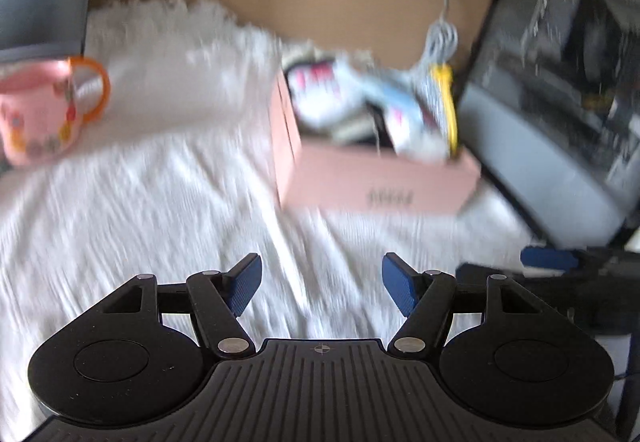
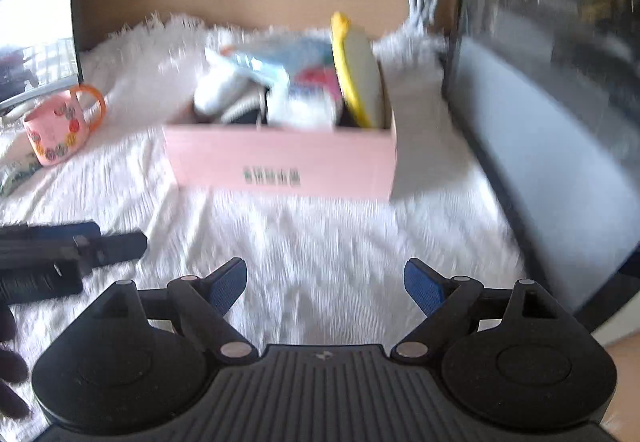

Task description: Organize soft objects

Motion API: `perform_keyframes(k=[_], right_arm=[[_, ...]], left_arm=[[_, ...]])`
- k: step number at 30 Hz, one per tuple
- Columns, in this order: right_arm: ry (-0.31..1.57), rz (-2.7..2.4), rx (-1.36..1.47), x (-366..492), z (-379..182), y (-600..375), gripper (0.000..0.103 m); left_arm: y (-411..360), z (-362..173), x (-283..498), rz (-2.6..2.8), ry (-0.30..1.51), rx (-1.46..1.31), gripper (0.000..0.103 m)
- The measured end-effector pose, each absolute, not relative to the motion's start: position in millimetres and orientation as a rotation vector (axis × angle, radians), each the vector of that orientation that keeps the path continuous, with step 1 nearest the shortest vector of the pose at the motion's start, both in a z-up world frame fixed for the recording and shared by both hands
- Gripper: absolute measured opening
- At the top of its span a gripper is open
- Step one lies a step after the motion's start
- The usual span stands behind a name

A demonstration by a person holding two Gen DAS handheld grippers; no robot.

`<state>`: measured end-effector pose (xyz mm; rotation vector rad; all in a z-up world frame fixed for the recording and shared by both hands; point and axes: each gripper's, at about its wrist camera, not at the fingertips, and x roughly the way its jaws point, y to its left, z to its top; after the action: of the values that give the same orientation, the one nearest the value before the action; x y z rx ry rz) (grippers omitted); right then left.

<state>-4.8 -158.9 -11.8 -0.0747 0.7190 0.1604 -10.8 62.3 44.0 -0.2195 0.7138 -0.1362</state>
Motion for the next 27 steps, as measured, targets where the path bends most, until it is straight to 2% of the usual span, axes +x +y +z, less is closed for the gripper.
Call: perform_keyframes(k=[4, 8, 10, 16, 27], right_arm=[[0.765, 0.132, -0.096, 4.0, -31.5, -160.1, 0.087], [0.774, 0.105, -0.089, 13.3, -34.6, -166.9, 0.095], [0.764, 0.096, -0.117, 18.0, -36.9, -166.8, 0.103], [0.674, 0.146, -0.076, 16.8, -46.7, -181.2, 0.103], [0.656, 0.135, -0.065, 14.3, -48.9, -181.1, 0.103]], left_arm=[[44.5, 24.1, -15.5, -0.088, 0.721, -0.162, 0.072], [34.2, 21.1, -3.8, -0.047, 0.714, -0.129, 0.072], [28.5, 18.6, -1.8, -0.025, 0.712, -0.096, 0.072], [16.9, 11.9, 1.5, 0.015, 0.693, -0.01, 0.076], [17.8, 9.8, 4.8, 0.012, 0.695, -0.019, 0.077]])
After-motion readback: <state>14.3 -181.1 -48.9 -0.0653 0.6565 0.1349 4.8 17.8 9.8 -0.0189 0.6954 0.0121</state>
